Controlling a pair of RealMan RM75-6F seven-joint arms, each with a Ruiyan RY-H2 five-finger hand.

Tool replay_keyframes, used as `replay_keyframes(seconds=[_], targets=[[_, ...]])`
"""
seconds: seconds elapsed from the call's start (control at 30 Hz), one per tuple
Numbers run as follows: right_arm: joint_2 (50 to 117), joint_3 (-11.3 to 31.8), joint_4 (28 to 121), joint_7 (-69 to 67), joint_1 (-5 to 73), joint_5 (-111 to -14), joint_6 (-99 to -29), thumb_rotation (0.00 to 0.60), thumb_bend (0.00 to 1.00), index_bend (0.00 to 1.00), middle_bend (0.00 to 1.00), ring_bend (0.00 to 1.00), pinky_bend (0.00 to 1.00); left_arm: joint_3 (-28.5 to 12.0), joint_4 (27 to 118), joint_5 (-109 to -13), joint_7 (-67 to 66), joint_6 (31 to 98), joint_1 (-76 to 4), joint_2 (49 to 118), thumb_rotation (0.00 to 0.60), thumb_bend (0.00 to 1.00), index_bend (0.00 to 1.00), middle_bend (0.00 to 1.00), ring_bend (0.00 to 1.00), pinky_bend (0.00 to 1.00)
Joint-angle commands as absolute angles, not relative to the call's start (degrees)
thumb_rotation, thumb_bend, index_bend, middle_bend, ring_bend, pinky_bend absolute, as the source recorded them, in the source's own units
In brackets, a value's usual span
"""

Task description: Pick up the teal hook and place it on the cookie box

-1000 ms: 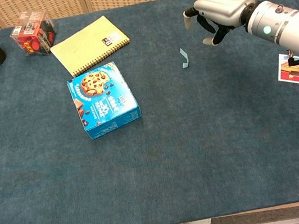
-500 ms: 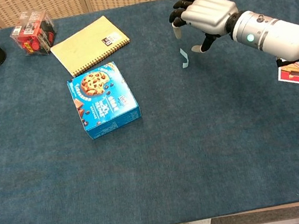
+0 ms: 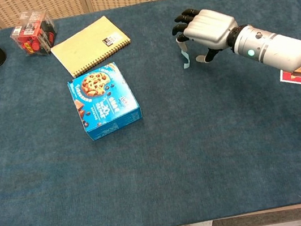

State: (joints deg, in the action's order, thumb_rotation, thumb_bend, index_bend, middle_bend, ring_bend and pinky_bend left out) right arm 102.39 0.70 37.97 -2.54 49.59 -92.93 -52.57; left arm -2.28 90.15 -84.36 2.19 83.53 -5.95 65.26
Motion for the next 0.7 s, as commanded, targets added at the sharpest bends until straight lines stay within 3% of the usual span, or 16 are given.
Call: replay_keyframes(seconds=[0.03,0.7], targets=[[104.0,-0.2,35.4,-3.7,49.7,-93.6,-52.8,0.600,0.26,0.45,0.19,0.00,0.00,-2.3,90.2,-84.2,2.1,83.4,-5.9,65.2,0.600,0.21,0.00,0.05,0.08,0.07],[110.0,-0.6,26.3,-6.7,52.1,-93.1,-50.2,0.600,0.30,0.46,0.19,0.00,0.00,-2.4,89.4,-83.4,2.6,83.3,-5.4,65.3,0.600,0.21,0.00,0.05,0.08,0.07]])
